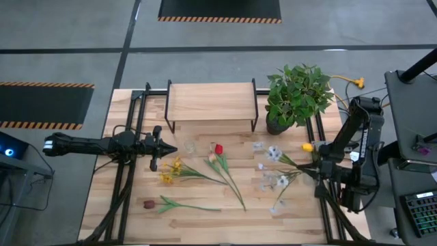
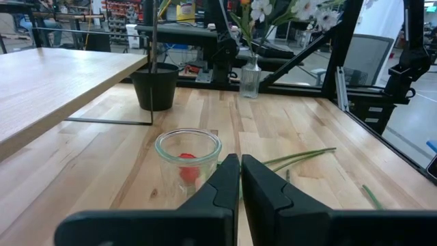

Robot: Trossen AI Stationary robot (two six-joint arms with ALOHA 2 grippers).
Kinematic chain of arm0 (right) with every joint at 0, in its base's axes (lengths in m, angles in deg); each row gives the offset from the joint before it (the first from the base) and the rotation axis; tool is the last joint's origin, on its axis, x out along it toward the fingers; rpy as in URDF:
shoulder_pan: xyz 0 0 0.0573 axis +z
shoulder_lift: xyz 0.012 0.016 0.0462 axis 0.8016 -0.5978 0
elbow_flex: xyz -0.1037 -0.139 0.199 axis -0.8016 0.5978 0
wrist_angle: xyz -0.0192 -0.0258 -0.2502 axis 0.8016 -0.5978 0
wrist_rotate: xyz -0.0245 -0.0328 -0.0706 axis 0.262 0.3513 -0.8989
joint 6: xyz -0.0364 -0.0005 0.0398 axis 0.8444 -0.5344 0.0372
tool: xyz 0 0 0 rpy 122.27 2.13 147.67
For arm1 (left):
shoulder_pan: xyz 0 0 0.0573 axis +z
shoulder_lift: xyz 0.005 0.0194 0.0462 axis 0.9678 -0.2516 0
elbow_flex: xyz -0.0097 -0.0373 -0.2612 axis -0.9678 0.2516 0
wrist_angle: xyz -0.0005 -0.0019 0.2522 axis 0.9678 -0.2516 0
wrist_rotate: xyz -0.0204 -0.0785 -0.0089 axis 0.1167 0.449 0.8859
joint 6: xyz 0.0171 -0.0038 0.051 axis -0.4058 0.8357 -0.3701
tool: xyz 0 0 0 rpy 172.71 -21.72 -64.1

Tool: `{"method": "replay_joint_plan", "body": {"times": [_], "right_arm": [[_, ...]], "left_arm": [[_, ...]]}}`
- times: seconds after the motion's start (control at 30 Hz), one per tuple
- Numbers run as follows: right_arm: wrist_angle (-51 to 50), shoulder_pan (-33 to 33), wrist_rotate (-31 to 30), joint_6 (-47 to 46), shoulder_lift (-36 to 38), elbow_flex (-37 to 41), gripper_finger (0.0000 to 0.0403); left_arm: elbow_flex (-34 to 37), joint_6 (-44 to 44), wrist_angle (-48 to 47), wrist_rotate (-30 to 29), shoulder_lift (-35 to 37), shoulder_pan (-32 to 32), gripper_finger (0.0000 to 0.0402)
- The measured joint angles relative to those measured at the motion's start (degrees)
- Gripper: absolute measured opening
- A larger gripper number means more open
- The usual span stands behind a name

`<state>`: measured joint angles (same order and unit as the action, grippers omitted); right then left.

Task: Pick and place flowers into a vace then onto a shelf
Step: Put the white flowers into the right transparent vase

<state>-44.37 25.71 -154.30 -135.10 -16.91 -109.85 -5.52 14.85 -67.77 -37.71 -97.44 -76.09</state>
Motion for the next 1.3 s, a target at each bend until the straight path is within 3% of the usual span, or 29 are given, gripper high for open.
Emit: {"method": "replay_joint_plan", "body": {"times": [0.33, 0.53, 0.73, 1.03, 1.3], "right_arm": [[0.03, -0.04, -3.52, 0.41, 0.09, -3.5, 0.0008], [0.62, -0.44, -12.05, 0.58, 0.09, -6.57, 0.0008], [9.79, -5.25, -13.33, 2.55, 0.09, -8.22, 0.0008], [39.19, -16.87, -5.54, 31.21, -2.07, -8.16, 0.0008], [43.1, -22.26, 3.27, 29.93, -9.51, -8.02, 0.0008]], "left_arm": [[0.0, 0.0, 0.02, 0.0, 0.0, -0.01, 0.0], [0.0, 0.0, 0.01, 0.0, 0.0, -0.02, 0.0], [0.0, 0.0, 0.02, 0.0, 0.0, 0.0, 0.0], [0.0, 0.0, 0.01, 0.0, 0.01, -0.01, 0.0], [0.0, 0.0, 0.0, 0.0, 0.0, -0.02, 0.0]]}}
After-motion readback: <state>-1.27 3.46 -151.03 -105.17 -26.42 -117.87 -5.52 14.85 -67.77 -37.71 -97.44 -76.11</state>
